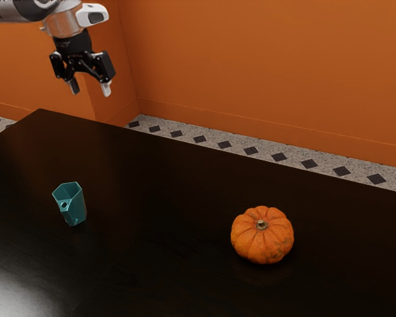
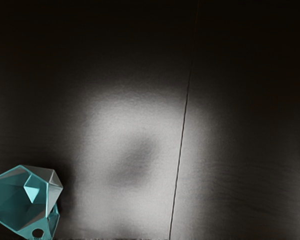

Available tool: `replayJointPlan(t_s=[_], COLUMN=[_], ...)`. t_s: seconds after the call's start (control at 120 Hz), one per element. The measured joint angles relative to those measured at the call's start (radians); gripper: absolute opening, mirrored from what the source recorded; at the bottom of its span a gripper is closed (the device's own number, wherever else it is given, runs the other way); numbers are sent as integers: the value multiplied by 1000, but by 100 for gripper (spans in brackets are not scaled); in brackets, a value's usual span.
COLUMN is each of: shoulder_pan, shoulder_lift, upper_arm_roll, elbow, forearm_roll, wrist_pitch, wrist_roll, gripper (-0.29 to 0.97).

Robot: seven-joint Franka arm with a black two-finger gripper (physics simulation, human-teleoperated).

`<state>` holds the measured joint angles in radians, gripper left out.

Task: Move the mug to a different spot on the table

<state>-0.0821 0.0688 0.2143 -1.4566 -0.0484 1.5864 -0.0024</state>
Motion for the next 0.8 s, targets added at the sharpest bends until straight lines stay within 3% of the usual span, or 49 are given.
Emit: replayJointPlan(t_s=[0.117, 0.2, 0.325, 0.425, 0.533, 0.8], shoulder_pan=[7, -2, 16, 52, 81, 88], shoulder_lift=[-6, -98, -275, -347, -365, -336], upper_arm_roll=[2, 4, 10, 16, 24, 72], elbow=[-22, -116, -392, -594, -742, -927], forearm_roll=[0, 3, 30, 45, 56, 93], wrist_pitch=[1, 4, 55, 148, 261, 516], wrist_roll=[-2, -4, -22, -35, -53, -54], gripper=[67, 67, 67, 67, 67, 67])
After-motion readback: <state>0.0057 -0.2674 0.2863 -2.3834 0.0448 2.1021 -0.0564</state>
